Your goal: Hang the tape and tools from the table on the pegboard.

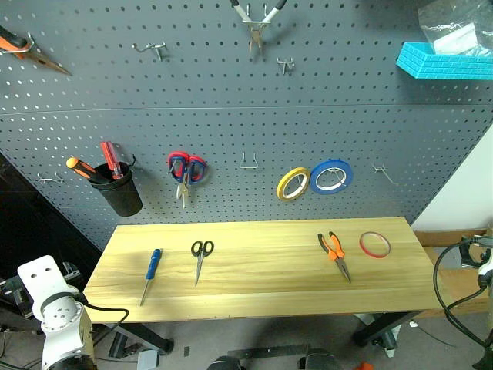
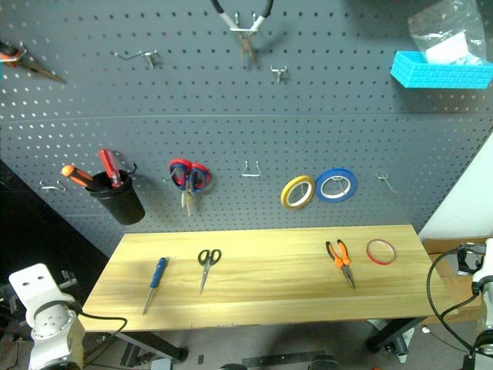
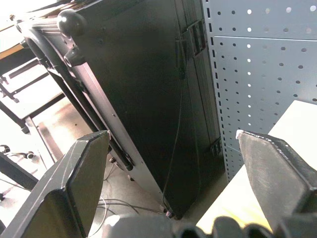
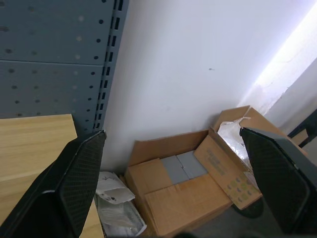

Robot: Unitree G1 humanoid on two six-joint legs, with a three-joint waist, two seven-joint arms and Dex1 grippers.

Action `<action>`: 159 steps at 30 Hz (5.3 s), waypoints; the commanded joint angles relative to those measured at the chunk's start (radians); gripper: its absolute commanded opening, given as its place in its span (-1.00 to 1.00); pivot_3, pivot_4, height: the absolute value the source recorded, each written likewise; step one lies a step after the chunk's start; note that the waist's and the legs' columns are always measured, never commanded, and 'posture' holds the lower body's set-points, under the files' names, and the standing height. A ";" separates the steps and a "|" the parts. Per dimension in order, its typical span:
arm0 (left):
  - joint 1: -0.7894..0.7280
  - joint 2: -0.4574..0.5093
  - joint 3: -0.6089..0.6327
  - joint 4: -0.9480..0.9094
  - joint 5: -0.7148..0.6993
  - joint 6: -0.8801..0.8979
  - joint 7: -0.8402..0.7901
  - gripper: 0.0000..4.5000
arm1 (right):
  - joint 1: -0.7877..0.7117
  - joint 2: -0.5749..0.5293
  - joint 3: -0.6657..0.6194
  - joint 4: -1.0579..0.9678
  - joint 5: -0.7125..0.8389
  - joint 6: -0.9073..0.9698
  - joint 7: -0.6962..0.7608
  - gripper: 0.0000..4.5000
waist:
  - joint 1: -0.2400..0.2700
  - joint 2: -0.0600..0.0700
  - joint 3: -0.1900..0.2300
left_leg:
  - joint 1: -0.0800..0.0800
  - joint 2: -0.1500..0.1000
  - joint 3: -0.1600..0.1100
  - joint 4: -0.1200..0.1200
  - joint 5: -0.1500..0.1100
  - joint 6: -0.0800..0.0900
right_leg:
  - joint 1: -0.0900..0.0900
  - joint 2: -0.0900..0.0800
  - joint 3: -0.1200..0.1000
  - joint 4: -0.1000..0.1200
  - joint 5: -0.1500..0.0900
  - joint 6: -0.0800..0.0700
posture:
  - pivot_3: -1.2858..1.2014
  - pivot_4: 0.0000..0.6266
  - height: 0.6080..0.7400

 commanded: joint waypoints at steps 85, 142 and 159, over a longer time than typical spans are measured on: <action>-0.454 0.043 -0.854 -0.600 -0.124 0.238 -1.451 0.97 | -0.440 0.044 0.681 0.048 -0.397 0.552 0.640 -0.99 | -0.047 0.000 0.252 | -0.054 0.001 -0.003 0.032 0.005 0.001 | -0.037 -0.004 -0.008 0.007 0.004 0.003 | -0.07 -0.06 1.00; -0.523 -0.134 -0.712 -0.510 -0.068 0.044 -1.098 0.97 | -0.161 0.174 0.189 -1.015 -0.132 0.602 0.202 -0.29 | -0.079 0.000 0.250 | -0.069 0.002 0.018 0.034 0.008 0.004 | -0.068 -0.007 -0.003 0.021 0.017 0.002 | -0.10 -0.07 1.00; -0.396 0.146 -0.661 -0.415 -0.067 0.046 -1.297 0.97 | -0.067 0.515 0.397 -1.351 -0.086 1.412 -0.010 0.99 | -0.079 0.002 0.251 | -0.067 0.004 0.012 0.034 0.009 0.004 | -0.071 -0.006 -0.003 0.024 0.020 -0.001 | -0.11 -0.01 1.00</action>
